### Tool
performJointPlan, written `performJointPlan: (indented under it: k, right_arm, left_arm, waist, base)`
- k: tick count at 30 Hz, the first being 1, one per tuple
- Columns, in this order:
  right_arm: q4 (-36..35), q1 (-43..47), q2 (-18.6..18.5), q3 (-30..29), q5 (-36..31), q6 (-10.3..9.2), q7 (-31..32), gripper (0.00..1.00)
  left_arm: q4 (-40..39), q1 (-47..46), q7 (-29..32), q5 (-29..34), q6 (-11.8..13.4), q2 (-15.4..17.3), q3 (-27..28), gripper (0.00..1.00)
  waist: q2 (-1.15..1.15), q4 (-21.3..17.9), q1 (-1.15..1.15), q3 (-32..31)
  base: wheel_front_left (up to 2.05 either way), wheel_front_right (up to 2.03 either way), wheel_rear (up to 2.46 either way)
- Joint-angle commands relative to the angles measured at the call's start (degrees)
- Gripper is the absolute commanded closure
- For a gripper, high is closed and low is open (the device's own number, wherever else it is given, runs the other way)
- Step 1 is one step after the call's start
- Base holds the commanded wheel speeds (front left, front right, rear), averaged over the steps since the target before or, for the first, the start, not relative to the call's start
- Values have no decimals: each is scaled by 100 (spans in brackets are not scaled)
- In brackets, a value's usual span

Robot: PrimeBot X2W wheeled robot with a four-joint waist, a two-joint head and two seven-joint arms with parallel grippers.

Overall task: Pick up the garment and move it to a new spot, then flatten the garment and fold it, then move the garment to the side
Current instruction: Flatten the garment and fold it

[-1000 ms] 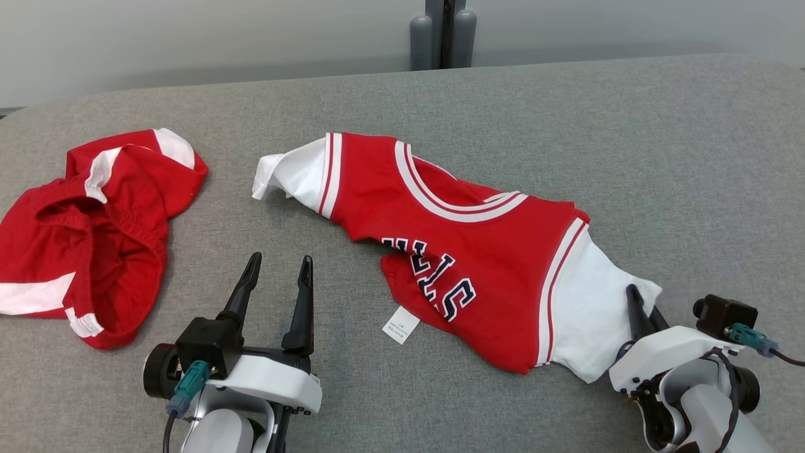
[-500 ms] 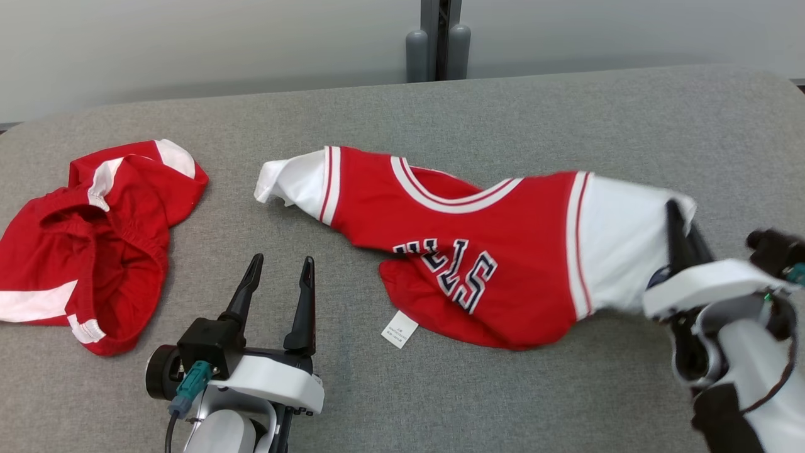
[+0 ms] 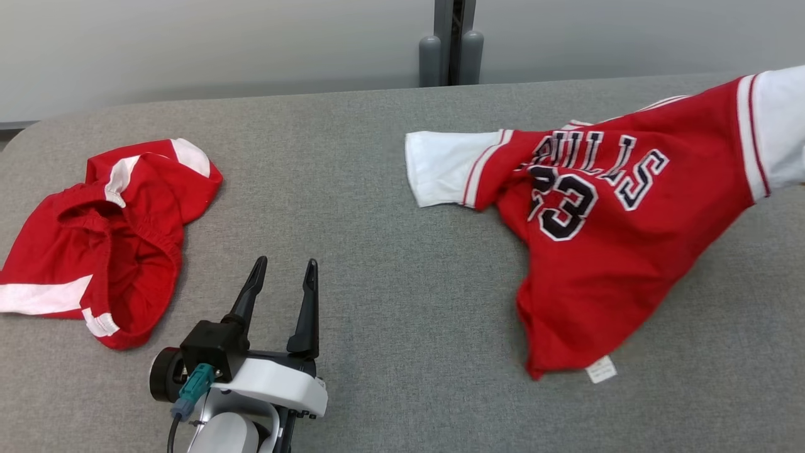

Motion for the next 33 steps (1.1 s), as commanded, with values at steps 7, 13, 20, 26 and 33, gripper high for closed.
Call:
performJointPlan:
  k: [7, 13, 20, 26, 33]
  right_arm:
    - [652, -220, -99, -272, -749, 11, 113, 100]
    - [1229, 36, -133, -763, -1236, 10, -41, 100]
    - [1805, 373, -49, -1348, -1591, 10, -164, 100]
    - [2080, 601, 151, -1493, -1768, 10, -212, 100]
    - [2158, 660, 268, -1569, -1889, 10, -237, 100]
  left_arm:
    - [-29, -8, -9, -22, 39, 21, 17, 0]
    - [-32, 10, -9, -6, 37, 23, 35, 0]
    - [-3, -22, -9, 62, -10, 22, 73, 0]
    - [24, -74, -9, 113, -64, 23, 51, 0]
    - [64, -98, -9, 123, -94, 23, 17, 0]
  waist:
    - [0, 66, 0, 44]
    - [0, 63, 0, 78]
    - [0, -5, 0, 135]
    - [0, -87, 0, 186]
    - [0, -125, 0, 194]
  base:
    - [0, 0, 0]
    - [0, 0, 0]
    - [0, 0, 0]
    - [0, 0, 0]
    - [0, 0, 0]
